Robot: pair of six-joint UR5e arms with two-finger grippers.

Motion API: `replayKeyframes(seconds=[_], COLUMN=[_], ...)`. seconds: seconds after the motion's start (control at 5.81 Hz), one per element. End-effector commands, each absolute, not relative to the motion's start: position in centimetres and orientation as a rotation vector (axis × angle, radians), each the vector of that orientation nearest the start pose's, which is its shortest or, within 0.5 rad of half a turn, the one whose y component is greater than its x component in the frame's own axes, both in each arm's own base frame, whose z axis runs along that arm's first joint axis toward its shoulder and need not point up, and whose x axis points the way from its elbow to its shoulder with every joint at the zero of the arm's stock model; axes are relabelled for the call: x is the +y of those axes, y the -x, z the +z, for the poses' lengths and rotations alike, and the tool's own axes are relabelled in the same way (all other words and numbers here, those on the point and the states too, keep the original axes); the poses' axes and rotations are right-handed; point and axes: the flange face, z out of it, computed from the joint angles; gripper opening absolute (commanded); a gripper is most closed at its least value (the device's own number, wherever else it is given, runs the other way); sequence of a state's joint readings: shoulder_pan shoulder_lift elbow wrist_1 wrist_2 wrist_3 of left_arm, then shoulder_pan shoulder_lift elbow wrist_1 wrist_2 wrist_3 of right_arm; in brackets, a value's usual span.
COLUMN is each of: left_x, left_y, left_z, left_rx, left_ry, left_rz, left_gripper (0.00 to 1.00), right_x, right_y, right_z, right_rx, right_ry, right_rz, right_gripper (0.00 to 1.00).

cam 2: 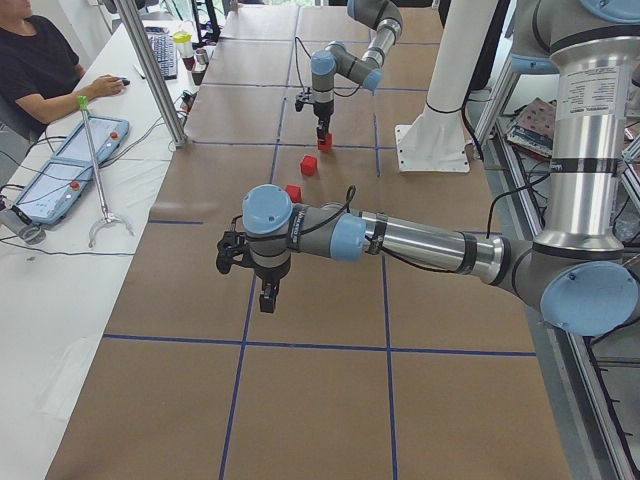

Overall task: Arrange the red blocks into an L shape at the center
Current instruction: 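Raise the right gripper away while the left gripper reaches toward the nearer red cube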

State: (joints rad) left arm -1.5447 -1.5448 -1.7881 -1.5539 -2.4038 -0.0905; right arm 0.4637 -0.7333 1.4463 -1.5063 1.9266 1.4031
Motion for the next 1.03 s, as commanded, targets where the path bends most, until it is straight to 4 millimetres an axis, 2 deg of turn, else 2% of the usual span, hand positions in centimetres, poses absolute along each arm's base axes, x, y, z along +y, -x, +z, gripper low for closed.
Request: replayKeyframes(seconds=[0.0, 0.34, 0.52, 0.69, 0.86], left_x=[-48.5, -48.5, -48.6, -49.1, -49.5], left_y=[4.7, 4.7, 4.6, 2.8, -1.8], left_z=[56.1, 55.9, 54.7, 52.0, 47.7], left_rx=[0.837, 0.839, 0.844, 0.862, 0.884], left_ry=[-0.117, -0.120, -0.127, -0.103, -0.118], left_rz=[0.013, 0.014, -0.008, -0.099, -0.032], left_gripper=[1.00, 1.00, 1.00, 1.00, 1.00], right_x=[-42.1, -42.2, -42.0, -42.2, -43.1], right_y=[62.5, 62.3, 60.9, 55.6, 49.7], right_z=[19.0, 18.9, 17.7, 16.4, 16.5], right_rx=[-0.833, -0.836, -0.867, -0.939, -0.996], right_ry=[0.080, 0.077, 0.064, 0.033, 0.027], right_rz=[0.136, 0.134, 0.133, 0.145, 0.169], right_gripper=[0.99, 1.00, 1.00, 1.00, 1.00])
